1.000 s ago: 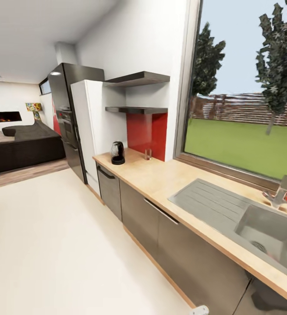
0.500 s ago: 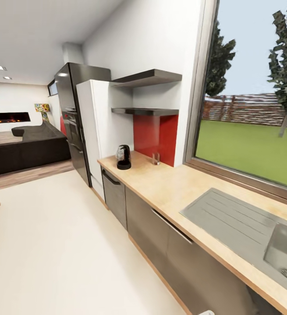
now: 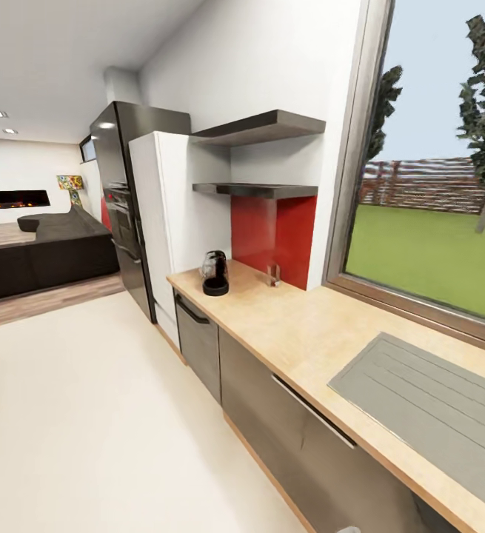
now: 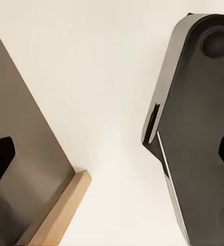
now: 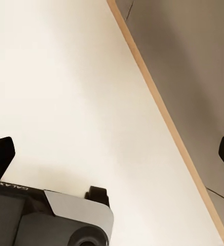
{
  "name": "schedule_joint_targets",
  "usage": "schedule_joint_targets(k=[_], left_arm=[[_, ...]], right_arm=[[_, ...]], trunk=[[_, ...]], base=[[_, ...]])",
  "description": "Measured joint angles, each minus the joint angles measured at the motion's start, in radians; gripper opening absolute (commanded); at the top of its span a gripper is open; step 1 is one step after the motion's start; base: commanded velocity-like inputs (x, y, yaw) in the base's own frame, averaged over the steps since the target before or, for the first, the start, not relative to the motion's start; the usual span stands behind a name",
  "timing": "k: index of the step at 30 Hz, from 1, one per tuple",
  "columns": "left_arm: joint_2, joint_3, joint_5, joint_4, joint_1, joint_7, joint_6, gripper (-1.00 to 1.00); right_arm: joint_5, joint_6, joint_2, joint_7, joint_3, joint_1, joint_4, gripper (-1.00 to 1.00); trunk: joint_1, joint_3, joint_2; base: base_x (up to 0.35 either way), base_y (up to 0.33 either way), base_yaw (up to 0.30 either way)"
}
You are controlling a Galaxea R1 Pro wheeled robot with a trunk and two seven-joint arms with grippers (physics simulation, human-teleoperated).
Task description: Set up a coffee station on the kitchen countertop: keep the coffee maker on the countertop, move the bottle of coffee from the kitchen shelf to the counter next to the coffee maker, place a paper coffee filter on top of the coffee maker, put the saucer next to the coffee maker with the coffee cup on the saucer, and place the electric kettle next to the coffee maker.
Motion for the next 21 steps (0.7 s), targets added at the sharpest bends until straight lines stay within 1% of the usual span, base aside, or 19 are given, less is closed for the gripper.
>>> schedule_joint_targets(k=[11, 21], left_arm=[[0.003, 0.000, 0.000, 0.000, -0.003, 0.000, 0.000, 1.00], [0.001, 0.000, -0.001, 0.000, -0.008, 0.000, -0.001, 1.00]], right_arm=[[0.001, -0.001, -0.003, 0.000, -0.001, 0.000, 0.000, 1.00], [0.001, -0.001, -0.002, 0.000, 0.001, 0.000, 0.000, 1.00]], trunk=[[0.000, 0.000, 0.000], [0.000, 0.000, 0.000]], base=[[0.266, 0.239, 0.000], [0.279, 0.233, 0.005]])
